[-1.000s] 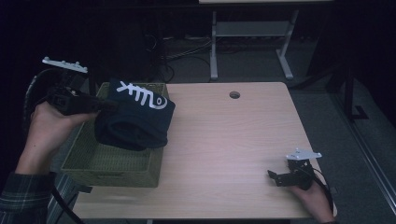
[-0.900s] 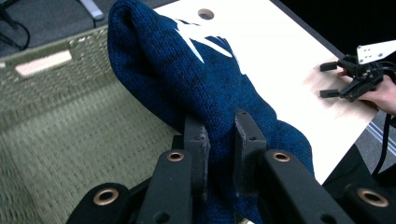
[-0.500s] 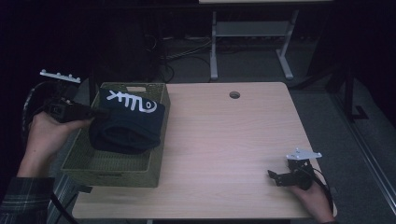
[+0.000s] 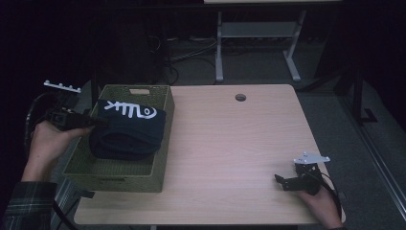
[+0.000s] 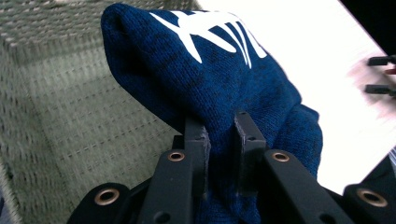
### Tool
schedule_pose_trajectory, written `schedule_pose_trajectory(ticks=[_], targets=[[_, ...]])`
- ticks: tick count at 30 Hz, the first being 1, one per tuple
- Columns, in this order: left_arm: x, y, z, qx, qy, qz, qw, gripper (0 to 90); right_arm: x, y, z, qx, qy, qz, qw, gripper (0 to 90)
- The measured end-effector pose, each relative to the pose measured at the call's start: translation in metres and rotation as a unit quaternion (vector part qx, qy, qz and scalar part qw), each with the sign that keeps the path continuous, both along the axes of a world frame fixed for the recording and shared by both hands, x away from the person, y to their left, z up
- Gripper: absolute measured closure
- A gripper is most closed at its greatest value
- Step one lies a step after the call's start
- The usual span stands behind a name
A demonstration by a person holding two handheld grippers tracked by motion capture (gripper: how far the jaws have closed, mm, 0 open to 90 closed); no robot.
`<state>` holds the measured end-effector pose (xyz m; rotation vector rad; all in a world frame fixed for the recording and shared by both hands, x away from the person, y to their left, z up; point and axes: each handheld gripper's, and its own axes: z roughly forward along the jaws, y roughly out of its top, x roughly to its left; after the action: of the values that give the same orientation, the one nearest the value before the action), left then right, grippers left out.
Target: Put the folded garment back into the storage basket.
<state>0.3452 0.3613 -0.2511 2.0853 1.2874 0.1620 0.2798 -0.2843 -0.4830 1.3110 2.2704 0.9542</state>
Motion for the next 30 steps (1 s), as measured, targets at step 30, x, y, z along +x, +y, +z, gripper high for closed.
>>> schedule_pose_trajectory(ticks=[30], targets=[[0.029, 0.021, -0.052, 0.051, 0.062, 0.021, 0.9965, 79.2, 0.001, 0.0, 0.0, -0.001, -0.001, -0.002, 1.0, 2.5]])
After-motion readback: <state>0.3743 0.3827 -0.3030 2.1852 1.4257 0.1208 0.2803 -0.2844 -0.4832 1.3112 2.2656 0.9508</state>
